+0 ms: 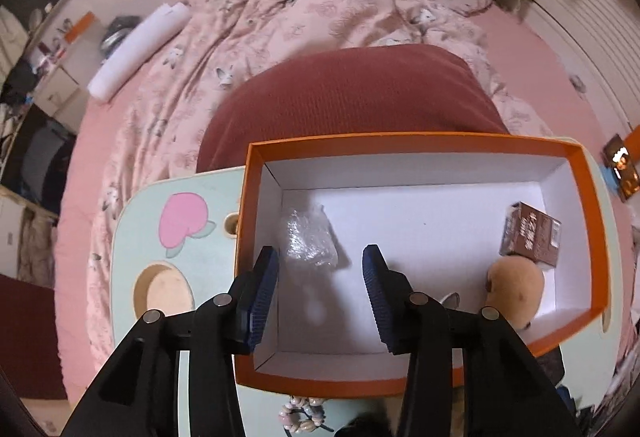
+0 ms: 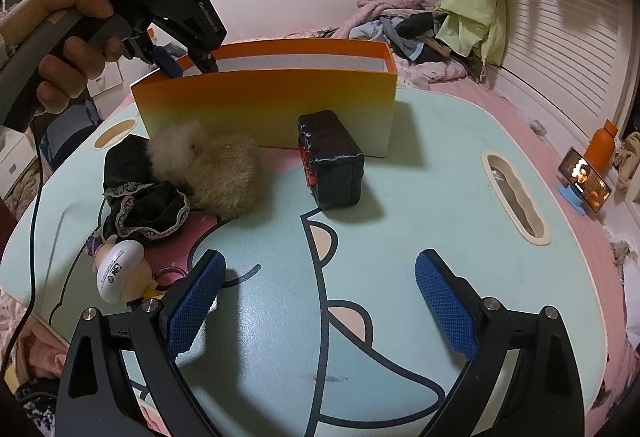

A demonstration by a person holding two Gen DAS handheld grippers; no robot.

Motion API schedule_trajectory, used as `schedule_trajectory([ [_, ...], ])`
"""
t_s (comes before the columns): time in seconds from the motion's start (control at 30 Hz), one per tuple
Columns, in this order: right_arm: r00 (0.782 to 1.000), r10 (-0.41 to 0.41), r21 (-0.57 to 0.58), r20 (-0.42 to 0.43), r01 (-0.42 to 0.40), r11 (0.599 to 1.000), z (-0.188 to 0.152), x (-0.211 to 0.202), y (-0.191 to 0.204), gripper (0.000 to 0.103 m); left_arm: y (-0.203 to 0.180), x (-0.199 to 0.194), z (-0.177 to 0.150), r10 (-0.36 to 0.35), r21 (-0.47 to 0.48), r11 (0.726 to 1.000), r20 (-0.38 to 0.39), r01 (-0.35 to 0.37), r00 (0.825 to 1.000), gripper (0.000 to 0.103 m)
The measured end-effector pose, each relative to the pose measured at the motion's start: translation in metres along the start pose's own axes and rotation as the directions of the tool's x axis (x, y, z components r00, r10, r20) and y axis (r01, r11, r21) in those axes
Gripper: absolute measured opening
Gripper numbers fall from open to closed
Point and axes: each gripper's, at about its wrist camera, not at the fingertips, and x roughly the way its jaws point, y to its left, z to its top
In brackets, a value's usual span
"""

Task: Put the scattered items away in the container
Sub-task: 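Grasp the clear plastic bag in the box with the left gripper, place it on the table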

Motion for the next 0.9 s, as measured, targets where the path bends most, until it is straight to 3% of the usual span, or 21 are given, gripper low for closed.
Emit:
schedule_trajectory([
  [0.13,1.000,0.001,0.000,0.001,-0.001,1.000,0.000,0.000,0.000,0.096,-0.001,0.018,0.005,0.000,-0.020,1.000,-0.045,-0.001,0.999,0.043],
  [0.23,1.000,0.004,0.001,0.003,-0.004,1.000,0.000,0.000,0.001,0.096,-0.003,0.025,0.009,0.020,-0.016,1.000,-0.024,-0.020,1.000,0.043],
  [0.33,1.000,0.004,0.000,0.003,-0.004,1.000,0.000,0.000,0.001,0.096,-0.002,0.025,0.010,-0.057,-0.020,0.998,-0.022,0.056,0.998,0.040],
  [0.37,1.000,0.005,0.001,0.003,-0.005,1.000,0.000,0.000,0.001,0.096,-0.003,0.024,0.011,-0.090,-0.020,0.996,-0.023,0.090,0.996,0.032],
  [0.47,1.000,0.007,0.003,0.005,-0.007,1.000,-0.001,0.000,0.002,0.096,-0.002,0.016,0.014,-0.212,-0.037,0.977,-0.035,0.211,0.977,0.025],
  [0.6,1.000,0.007,0.002,0.005,-0.007,1.000,-0.001,0.000,0.003,0.096,-0.008,0.017,0.020,-0.102,-0.028,0.994,-0.011,0.101,0.995,0.032],
  [0.73,1.000,0.008,0.002,0.005,-0.008,1.000,-0.001,0.000,0.003,0.096,-0.017,0.030,0.028,-0.101,-0.011,0.995,-0.031,0.100,0.994,0.046],
  [0.9,1.000,0.009,0.001,0.006,-0.009,1.000,-0.001,0.001,0.004,0.096,-0.043,0.043,0.032,0.004,0.087,0.996,-0.048,0.000,0.999,0.065],
])
